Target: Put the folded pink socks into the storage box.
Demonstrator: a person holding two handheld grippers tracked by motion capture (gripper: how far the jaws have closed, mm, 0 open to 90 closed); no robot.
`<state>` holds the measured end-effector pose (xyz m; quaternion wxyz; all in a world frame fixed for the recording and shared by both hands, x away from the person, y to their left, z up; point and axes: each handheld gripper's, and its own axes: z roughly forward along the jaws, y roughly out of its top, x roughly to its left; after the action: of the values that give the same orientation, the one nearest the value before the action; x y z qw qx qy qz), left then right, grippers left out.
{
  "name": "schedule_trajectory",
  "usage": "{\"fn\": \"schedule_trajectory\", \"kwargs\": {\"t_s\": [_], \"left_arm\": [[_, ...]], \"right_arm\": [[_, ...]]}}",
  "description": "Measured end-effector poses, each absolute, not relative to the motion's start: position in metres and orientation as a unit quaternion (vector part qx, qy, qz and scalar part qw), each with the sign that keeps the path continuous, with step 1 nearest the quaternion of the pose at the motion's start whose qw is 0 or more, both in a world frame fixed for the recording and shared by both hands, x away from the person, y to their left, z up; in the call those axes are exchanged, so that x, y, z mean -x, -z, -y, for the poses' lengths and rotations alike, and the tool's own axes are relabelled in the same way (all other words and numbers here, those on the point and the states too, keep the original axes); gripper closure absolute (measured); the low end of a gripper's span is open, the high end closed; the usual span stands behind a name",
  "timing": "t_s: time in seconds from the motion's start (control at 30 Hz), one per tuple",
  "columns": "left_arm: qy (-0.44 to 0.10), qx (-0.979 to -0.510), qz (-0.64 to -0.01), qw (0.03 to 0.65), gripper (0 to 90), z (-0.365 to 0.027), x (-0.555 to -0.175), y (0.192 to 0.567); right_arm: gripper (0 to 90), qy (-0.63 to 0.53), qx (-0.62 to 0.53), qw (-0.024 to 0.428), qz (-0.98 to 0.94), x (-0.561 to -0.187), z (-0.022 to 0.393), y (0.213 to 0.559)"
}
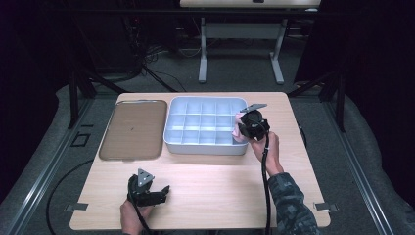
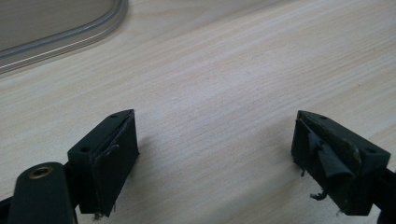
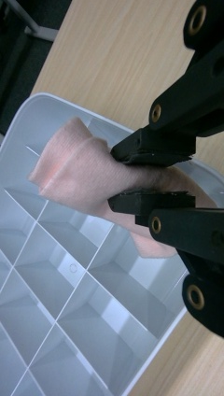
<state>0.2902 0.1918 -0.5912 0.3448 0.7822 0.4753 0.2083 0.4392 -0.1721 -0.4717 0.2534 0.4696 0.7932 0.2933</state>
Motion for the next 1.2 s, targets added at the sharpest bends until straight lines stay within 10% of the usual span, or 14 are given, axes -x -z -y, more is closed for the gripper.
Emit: {"fn": "schedule_trajectory", "kwargs": {"t_s": [1.2], "left_arm": [[-0.209, -0.782, -0.475, 0.345, 14.6, -0.192, -0.29, 0.591]], "right_arm": [[70.0, -0.259, -0.463, 0.224, -0.817, -0.443, 0.173, 0.496]]}}
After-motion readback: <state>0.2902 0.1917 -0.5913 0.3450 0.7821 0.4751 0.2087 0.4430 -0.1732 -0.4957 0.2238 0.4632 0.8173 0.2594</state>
